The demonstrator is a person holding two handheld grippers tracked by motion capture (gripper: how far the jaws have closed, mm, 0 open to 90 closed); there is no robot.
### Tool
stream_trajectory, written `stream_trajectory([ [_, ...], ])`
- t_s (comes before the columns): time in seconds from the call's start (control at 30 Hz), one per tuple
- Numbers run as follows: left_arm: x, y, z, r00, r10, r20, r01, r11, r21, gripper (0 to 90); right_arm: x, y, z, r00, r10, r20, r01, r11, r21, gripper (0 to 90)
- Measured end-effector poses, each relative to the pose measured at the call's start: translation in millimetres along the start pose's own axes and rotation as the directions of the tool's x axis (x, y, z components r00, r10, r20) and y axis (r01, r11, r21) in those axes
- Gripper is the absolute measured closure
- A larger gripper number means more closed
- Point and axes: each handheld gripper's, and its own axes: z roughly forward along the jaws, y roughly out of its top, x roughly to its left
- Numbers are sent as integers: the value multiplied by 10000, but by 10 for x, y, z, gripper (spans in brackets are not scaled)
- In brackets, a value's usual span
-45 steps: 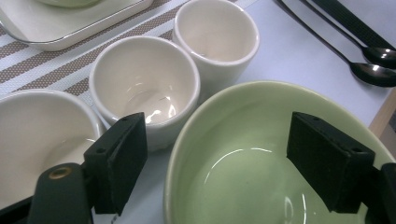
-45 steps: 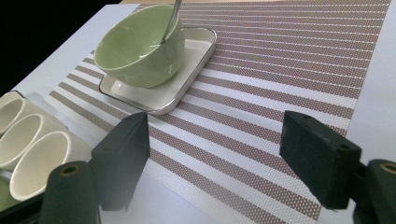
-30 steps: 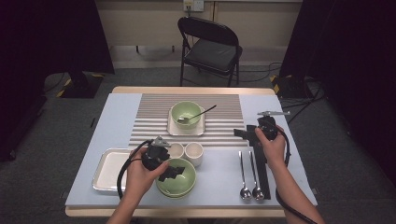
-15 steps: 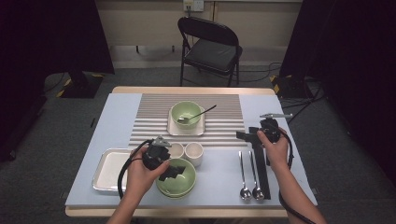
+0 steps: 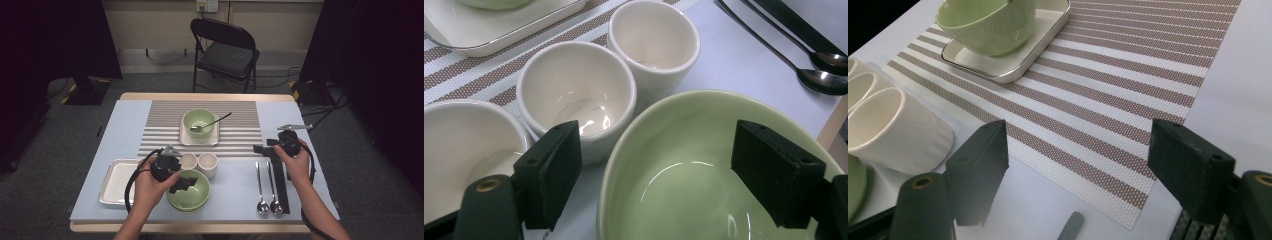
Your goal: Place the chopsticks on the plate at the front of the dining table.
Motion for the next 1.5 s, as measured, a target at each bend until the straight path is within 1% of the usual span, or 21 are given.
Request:
stream_trajectory([
  [0.03, -2, -2, -1, 10000, -54, -4, 54, 10000, -82, 201, 1, -4, 0, 10000, -9, -3, 9, 10000, -2, 237],
  [0.2, 1, 7, -45, 10000, -85, -27, 85, 9999, -137, 201, 2, -29, -12, 10000, -83, -47, 83, 10000, 24, 229],
  [0.23, 2, 6, -47, 10000, -85, -20, 84, 9996, -253, 201, -1, -33, -17, 10000, -57, -70, 57, 10000, 34, 229],
  [0.27, 3, 10, -62, 10000, -50, -19, 50, 9998, -187, 201, -7, -40, -20, 10000, -71, -54, 71, 10000, 33, 229],
  [0.33, -1, 7, -60, 9999, -143, 13, 143, 9991, -394, 201, -17, -49, -28, 10000, -47, -41, 47, 10000, 27, 228],
  [0.43, 10, 13, -86, 10000, -96, -17, 95, 9996, -262, 199, -34, -63, -48, 10000, -38, -42, 38, 10000, 46, 228],
  [0.57, 21, 12, -100, 9999, -152, 23, 152, 9992, -383, 199, -59, -89, -63, 9999, -97, 31, 96, 9999, 50, 229],
  [0.6, 29, 11, -107, 10000, -90, -15, 89, 9993, -371, 199, -64, -96, -64, 9999, -89, 55, 89, 9999, 69, 229],
  [0.73, 38, 12, -131, 9998, -191, -35, 189, 9988, -442, 200, -81, -125, -70, 9998, -167, 136, 165, 9997, 187, 229],
  [0.93, 55, 11, -149, 9999, -120, -21, 119, 9992, -385, 198, -99, -159, -68, 9997, -179, 151, 174, 9995, 282, 229],
  [1.23, 84, 3, -181, 9997, -235, -96, 231, 9989, -414, 197, -120, -181, -74, 9996, -182, 203, 176, 9994, 311, 229],
  [1.4, 96, 5, -193, 9998, -122, -140, 117, 9992, -371, 197, -139, -192, -93, 9996, -155, 246, 148, 9995, 294, 230],
  [1.5, 99, -2, -184, 9997, -205, -99, 202, 9991, -373, 197, -154, -204, -100, 9994, -219, 285, 211, 9994, 281, 230],
])
